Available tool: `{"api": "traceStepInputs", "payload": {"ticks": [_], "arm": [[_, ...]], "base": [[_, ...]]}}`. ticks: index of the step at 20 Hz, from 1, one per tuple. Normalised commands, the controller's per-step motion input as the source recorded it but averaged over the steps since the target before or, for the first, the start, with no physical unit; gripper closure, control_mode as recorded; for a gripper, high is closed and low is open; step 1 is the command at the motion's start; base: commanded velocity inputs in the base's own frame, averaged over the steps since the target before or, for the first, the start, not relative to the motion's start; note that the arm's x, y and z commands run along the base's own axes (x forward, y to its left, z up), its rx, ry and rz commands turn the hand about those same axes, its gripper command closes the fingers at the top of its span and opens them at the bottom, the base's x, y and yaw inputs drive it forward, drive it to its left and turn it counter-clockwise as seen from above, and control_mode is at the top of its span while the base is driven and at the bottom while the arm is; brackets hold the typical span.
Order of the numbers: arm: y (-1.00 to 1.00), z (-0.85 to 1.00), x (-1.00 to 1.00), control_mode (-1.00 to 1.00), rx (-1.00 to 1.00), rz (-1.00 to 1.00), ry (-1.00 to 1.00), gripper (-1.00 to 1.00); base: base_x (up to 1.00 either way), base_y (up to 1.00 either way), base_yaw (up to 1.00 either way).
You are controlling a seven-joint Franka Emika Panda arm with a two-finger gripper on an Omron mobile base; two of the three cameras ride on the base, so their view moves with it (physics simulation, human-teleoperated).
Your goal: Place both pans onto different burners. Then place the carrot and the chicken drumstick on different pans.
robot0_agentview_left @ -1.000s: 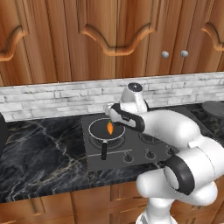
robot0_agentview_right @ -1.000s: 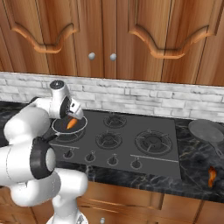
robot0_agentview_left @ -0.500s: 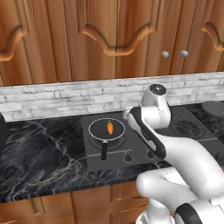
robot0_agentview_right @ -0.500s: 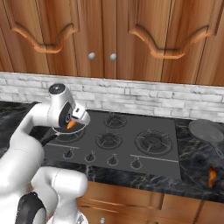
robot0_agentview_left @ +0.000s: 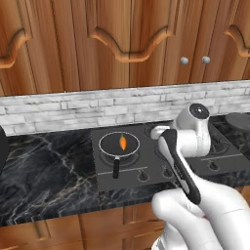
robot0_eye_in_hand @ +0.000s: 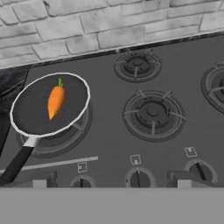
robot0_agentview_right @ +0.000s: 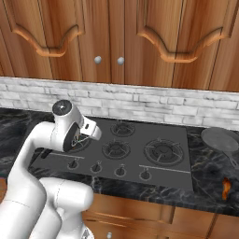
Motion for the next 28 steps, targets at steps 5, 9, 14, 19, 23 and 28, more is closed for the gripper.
{"api": "traceStepInputs", "payload": {"ticks": [5,9,14,19,23,28], "arm": [[-0.01,0.2,-0.65,-1.0,0.0,0.03,-0.03,-1.0],[0.0,0.56,-0.68,-1.0,0.0,0.0,0.0,-1.0],[0.0,0.41,-0.62,-1.0,-0.01,0.0,0.0,-1.0],[0.0,0.09,-0.55,-1.0,-0.01,0.0,0.0,-1.0],[0.0,0.0,-0.5,-1.0,-0.03,0.01,0.0,-1.0],[0.0,-0.03,-0.36,-1.0,-0.04,0.02,0.0,-1.0]], "base": [[0.0,0.0,0.0],[0.0,0.0,0.0],[0.0,0.0,0.0],[0.0,0.0,0.0],[0.0,0.0,0.0],[0.0,0.0,0.0]]}}
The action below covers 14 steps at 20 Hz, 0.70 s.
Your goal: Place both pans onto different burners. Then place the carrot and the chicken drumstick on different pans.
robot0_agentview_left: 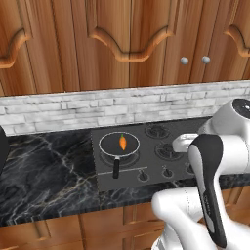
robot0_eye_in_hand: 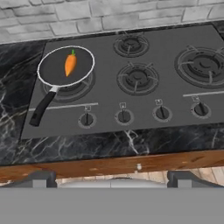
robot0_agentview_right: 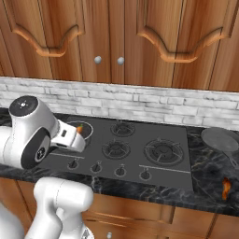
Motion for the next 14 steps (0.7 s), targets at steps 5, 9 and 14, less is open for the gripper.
{"api": "traceStepInputs", "payload": {"ticks": [5,9,14], "arm": [[0.0,0.0,-0.33,1.0,0.0,0.02,0.0,-1.0],[0.0,0.0,0.0,1.0,0.0,0.0,0.0,-1.0],[0.0,0.0,0.0,1.0,0.0,0.0,0.0,-1.0]], "base": [[-0.09,0.0,0.0],[-0.41,-0.43,0.0],[-0.15,-0.8,0.0]]}}
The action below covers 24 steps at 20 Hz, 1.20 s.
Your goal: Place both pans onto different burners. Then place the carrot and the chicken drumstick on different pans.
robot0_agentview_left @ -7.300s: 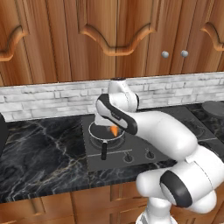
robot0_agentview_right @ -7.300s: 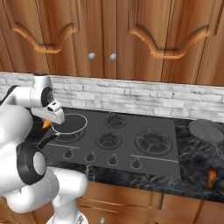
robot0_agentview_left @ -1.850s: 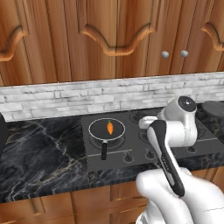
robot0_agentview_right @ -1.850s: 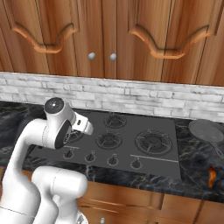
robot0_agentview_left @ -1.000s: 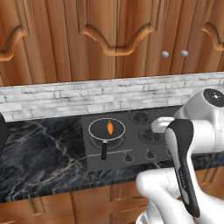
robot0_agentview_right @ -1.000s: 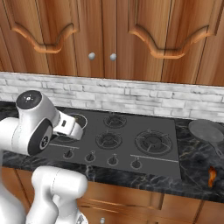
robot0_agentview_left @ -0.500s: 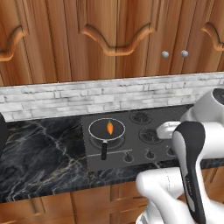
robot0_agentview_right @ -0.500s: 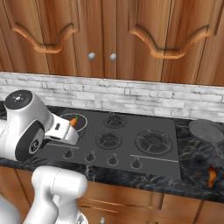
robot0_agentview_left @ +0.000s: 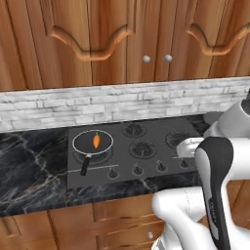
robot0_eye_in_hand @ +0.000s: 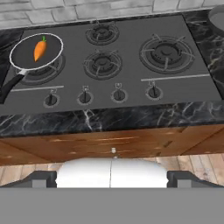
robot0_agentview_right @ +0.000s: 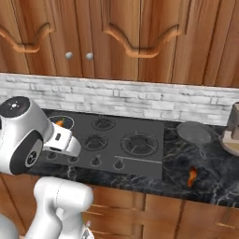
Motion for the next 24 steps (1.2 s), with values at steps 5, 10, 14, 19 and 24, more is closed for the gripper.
{"api": "traceStepInputs", "payload": {"ticks": [5,10,14,19,24], "arm": [[0.0,0.0,0.0,1.0,0.0,0.0,0.0,-1.0],[0.0,0.0,0.0,1.0,0.0,0.0,0.0,-1.0],[0.0,0.0,0.0,1.0,0.0,0.0,0.0,-1.0],[0.0,0.0,0.0,1.0,0.0,0.0,0.0,-1.0],[0.0,0.0,0.0,1.0,0.0,0.0,0.0,-1.0]], "base": [[0.0,-0.82,0.0],[0.0,-0.73,0.0],[0.0,-0.67,0.0],[0.0,-0.6,0.0],[0.16,-0.22,0.0]]}}
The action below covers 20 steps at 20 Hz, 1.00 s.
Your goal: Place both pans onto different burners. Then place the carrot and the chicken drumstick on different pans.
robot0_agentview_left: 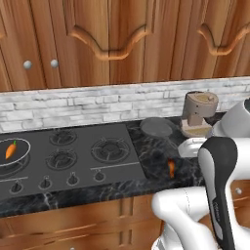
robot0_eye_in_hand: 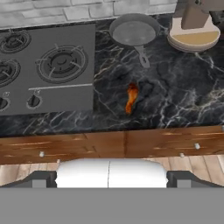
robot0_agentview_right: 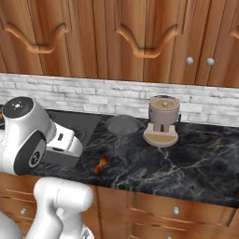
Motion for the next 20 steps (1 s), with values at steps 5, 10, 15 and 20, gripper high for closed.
{"api": "traceStepInputs", "payload": {"ticks": [5,10,15,20], "arm": [[0.0,0.0,0.0,1.0,0.0,0.0,0.0,-1.0],[0.0,0.0,0.0,1.0,0.0,0.0,0.0,-1.0],[0.0,0.0,0.0,1.0,0.0,0.0,0.0,-1.0],[0.0,0.0,0.0,1.0,0.0,0.0,0.0,-1.0]], "base": [[0.33,0.17,0.0],[0.37,0.2,0.0],[0.51,0.19,0.0],[0.4,0.18,-0.01]]}}
